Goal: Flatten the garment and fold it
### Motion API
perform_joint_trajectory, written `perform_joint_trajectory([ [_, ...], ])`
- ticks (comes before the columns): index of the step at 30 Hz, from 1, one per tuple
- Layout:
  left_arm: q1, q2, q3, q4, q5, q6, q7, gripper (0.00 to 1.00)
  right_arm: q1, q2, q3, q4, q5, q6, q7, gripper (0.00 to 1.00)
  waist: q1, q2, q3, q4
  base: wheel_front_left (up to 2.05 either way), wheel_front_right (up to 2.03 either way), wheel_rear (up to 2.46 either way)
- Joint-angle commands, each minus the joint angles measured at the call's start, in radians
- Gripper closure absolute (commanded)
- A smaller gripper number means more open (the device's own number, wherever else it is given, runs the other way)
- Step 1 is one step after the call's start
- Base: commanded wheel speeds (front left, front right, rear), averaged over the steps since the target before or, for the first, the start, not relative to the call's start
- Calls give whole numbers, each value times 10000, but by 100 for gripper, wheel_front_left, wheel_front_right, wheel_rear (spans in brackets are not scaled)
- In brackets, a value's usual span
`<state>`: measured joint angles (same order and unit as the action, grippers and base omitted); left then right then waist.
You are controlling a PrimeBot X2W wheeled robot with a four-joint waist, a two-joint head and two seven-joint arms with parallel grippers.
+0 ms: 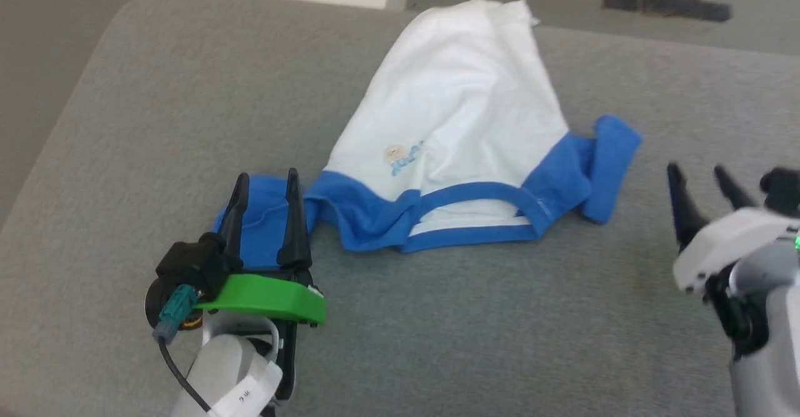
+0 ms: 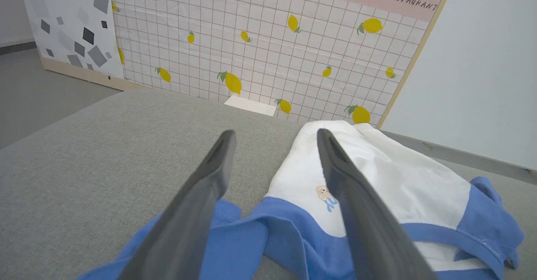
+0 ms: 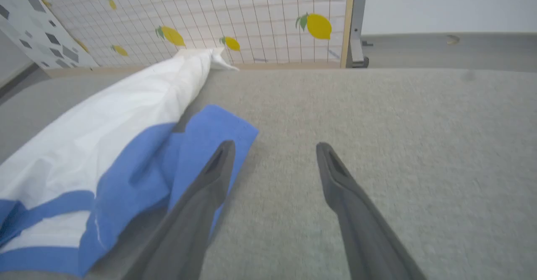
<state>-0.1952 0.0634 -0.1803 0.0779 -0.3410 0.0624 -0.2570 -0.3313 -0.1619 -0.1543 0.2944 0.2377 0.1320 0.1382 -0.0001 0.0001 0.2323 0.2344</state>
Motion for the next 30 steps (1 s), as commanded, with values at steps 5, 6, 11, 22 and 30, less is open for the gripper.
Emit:
perform_joint_trajectory([
  [5, 237, 33, -25, 38, 34, -44, -47, 0, 776, 152, 583, -1371, -171, -13, 2032, 0, 1, -1, -619, -623, 0, 0, 0],
  [6, 231, 31, -32, 56, 17, -59, -47, 0, 794, 112, 754, -1514, -219, -13, 2334, 0, 1, -1, -584, -609, 0, 0, 0],
  [11, 84, 3, -151, 20, -1, -80, -47, 0, 474, -70, 1727, -1671, -521, -13, 3827, 0, 1, -1, -284, -450, 0, 0, 0],
  [22, -180, -48, -228, -103, 16, -10, -47, 0, -1096, -173, 3032, 90, -1230, -13, 4139, 0, 1, -1, 451, -150, 0, 0, 0],
  [30, -287, -77, -186, -101, 39, -3, -47, 0, -1698, -231, 3262, 1378, -1487, -13, 3777, 53, 1, -1, 670, -93, 0, 0, 0],
])
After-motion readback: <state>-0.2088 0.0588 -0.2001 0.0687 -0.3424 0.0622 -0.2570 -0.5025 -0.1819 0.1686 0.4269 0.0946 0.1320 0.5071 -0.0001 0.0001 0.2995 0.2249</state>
